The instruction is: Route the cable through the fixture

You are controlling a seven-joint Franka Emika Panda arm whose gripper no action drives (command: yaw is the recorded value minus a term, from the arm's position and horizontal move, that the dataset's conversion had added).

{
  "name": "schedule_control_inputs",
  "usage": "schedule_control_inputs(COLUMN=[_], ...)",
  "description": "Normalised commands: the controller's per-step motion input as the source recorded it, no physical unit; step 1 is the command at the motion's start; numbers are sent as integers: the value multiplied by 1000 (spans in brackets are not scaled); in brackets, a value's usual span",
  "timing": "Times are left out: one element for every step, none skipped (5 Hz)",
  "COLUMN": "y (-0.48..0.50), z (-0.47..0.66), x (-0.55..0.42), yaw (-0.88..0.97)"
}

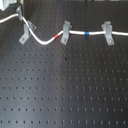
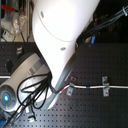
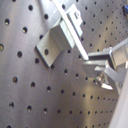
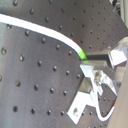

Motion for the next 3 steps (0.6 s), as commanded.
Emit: schedule_control_inputs(y=[142,-80,-259], z=[442,76,-71], x=[-208,-293,-257], yaw=[0,0,69])
